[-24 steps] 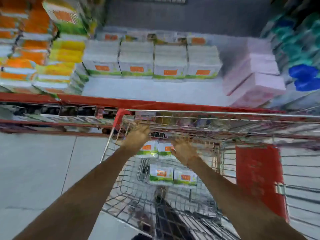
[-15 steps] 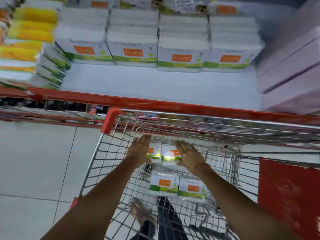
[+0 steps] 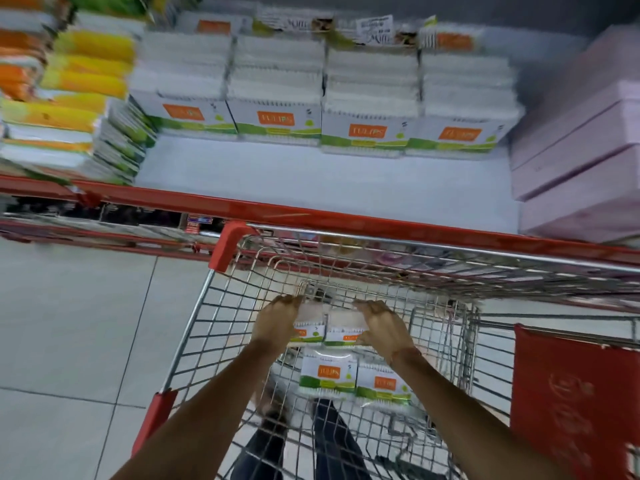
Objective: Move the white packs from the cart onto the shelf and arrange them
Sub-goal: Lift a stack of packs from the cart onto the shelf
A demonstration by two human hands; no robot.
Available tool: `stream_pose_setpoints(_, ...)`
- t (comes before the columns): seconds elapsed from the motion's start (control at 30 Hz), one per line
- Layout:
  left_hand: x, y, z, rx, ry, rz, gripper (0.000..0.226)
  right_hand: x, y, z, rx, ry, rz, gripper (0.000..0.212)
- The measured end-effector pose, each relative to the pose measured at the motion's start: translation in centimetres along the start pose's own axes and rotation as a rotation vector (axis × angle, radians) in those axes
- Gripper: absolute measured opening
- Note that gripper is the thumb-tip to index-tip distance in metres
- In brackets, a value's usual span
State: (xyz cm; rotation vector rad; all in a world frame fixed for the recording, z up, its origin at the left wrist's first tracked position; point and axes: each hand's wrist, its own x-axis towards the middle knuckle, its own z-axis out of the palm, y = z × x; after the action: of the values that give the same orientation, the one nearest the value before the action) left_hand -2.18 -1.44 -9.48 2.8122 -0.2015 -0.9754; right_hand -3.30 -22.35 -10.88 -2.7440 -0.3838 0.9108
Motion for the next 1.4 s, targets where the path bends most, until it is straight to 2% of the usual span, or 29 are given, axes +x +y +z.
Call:
stream_pose_setpoints(0.1, -1.7, -0.1, -1.0, -0.043, 0.028, -0.002, 0.056, -1.8, -0.9, -1.2, -0.014, 0.01, -0.01, 0.065)
stream_pose_setpoints(0.27, -4.8, -0.2, -4.5, -0.138, 0.064, 0.062, 0.061, -5.8, -2.5, -5.0, 0.117, 0.107, 0.021, 0.061)
stream_pose_setpoints(0.5, -10.8, -2.0, -14.9, -0.218, 0.28, 0.211, 0.06, -11.6, -6.5, -13.9, 0.186, 0.5, -0.01, 0.057)
stream_pose_setpoints(0.67, -12.9, -4.1, -21.2, -0.18, 0.438, 0.266, 0.062, -11.3, -10.1, -18.9, 0.071, 0.684, -0.126, 0.06)
stream_pose_setpoints(0.83, -12.9, -6.4, -26.1, -0.096, 0.611, 0.254, 0.061, -9.0, -14.0, -23.1, 0.03, 0.835, -0.129, 0.059)
stream_pose_setpoints(1.0, -10.9, -8.1, -28.8, -0.107, 0.631, 0.197, 0.061, -5.0, -16.6, -24.3, 0.066, 0.841, -0.079, 0.056)
stream_pose_setpoints(1.2, -8.6, -9.7, -29.0, -0.124, 0.603, 0.206, 0.068, -1.4, -18.4, -24.6, 0.08, 0.739, 0.003, 0.057)
stream_pose_setpoints(1.4, -7.3, -10.7, -28.4, -0.156, 0.566, 0.194, 0.063, -0.3, -18.4, -24.7, 0.113, 0.62, 0.061, 0.061)
